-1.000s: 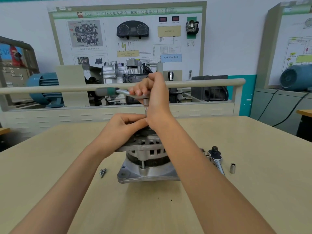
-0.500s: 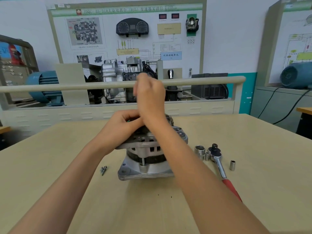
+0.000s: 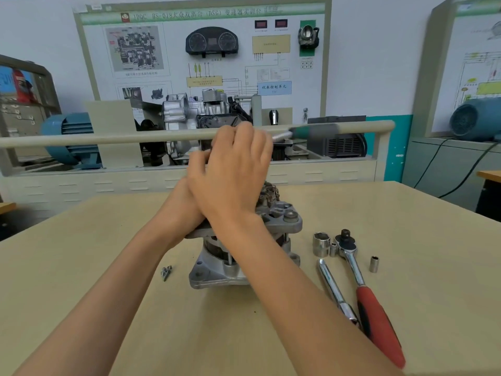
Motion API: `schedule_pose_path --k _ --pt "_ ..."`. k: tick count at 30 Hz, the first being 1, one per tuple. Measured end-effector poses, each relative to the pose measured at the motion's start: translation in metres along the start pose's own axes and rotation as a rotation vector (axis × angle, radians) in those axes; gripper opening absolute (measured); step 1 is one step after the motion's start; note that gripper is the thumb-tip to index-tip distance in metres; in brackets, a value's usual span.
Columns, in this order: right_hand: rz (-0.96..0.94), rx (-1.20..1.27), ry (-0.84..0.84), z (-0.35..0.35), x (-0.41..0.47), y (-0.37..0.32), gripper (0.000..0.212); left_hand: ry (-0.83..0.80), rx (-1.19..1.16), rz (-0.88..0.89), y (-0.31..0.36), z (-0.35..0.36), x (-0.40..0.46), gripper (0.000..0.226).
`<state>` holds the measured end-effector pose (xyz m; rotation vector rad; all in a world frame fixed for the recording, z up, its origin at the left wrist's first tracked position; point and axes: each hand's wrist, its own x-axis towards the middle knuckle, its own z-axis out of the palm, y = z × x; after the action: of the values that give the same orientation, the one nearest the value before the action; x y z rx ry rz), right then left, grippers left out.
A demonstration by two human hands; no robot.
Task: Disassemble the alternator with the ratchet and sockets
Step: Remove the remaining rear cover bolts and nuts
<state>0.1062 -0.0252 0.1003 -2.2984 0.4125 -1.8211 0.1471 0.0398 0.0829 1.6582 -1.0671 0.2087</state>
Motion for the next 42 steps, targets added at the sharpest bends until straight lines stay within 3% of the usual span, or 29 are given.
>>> schedule_pose_path --k 2,5,7,9,11,13,15,17,19,21,23,27,29,31,34,36,38,40,42 --pt "0.065 0.040 0.033 0.000 0.002 0.000 0.021 -0.008 0.029 -0.014 -0.001 0.000 0.001 0.031" --pt "0.138 0.470 0.019 -0.006 0.013 0.004 0.024 -0.032 0.028 -0.052 0.002 0.003 0.000 0.044" --pt "0.333 0.935 -0.092 -0.011 0.027 0.008 0.042 -0.076 -0.017 -0.045 0.006 0.004 -0.001 0.047" --pt "0.551 1.324 -0.265 -0.010 0.042 0.016 0.049 -0.137 -0.040 -0.022 0.008 0.005 -0.001 0.027" --pt "0.661 1.618 -0.473 -0.009 0.050 0.021 0.055 -0.153 -0.049 -0.038 0.007 0.003 -0.001 0.017" --pt "0.676 1.746 -0.571 -0.007 0.050 0.023 0.059 -0.152 -0.073 -0.054 0.005 0.003 0.000 0.017" --pt "0.618 1.670 -0.503 -0.008 0.046 0.021 0.057 -0.156 -0.079 -0.045 0.006 0.002 -0.001 0.017" --pt "0.503 1.428 -0.307 -0.009 0.034 0.015 0.050 -0.149 -0.059 -0.039 0.007 0.003 -0.002 0.029" --pt "0.208 0.849 -0.081 -0.007 0.018 0.008 0.031 -0.101 -0.003 -0.029 0.002 0.002 -0.002 0.043" --pt "-0.004 0.184 -0.017 -0.001 0.004 -0.001 0.013 -0.063 0.045 -0.023 -0.001 0.001 -0.001 0.039" --pt "0.004 -0.053 -0.020 0.000 -0.002 -0.006 0.020 -0.065 0.050 -0.041 -0.002 0.001 -0.001 0.035" --pt "0.059 0.249 0.020 -0.003 0.009 -0.001 0.016 -0.049 0.074 -0.044 0.002 0.004 -0.002 0.040" --pt "0.165 0.589 -0.038 -0.007 0.021 0.005 0.033 -0.087 0.014 -0.073 0.007 0.004 -0.002 0.048" --pt "0.370 0.992 -0.190 -0.012 0.037 0.011 0.047 -0.133 -0.055 -0.073 0.009 0.005 -0.002 0.041" --pt "0.604 1.570 -0.576 -0.013 0.053 0.022 0.052 -0.143 -0.136 -0.081 0.007 0.005 -0.001 0.018" --pt "0.665 1.752 -0.689 -0.011 0.056 0.026 0.055 -0.128 -0.154 -0.090 0.006 0.006 -0.001 0.015" --pt "0.692 1.766 -0.645 -0.011 0.054 0.026 0.053 -0.122 -0.152 -0.093 0.006 0.006 -0.001 0.016" --pt "0.609 1.573 -0.454 -0.013 0.045 0.020 0.046 -0.115 -0.127 -0.097 0.008 0.007 -0.001 0.025" --pt "0.268 0.935 -0.202 -0.009 0.026 0.015 0.030 -0.072 -0.060 -0.080 0.007 0.006 0.000 0.038"
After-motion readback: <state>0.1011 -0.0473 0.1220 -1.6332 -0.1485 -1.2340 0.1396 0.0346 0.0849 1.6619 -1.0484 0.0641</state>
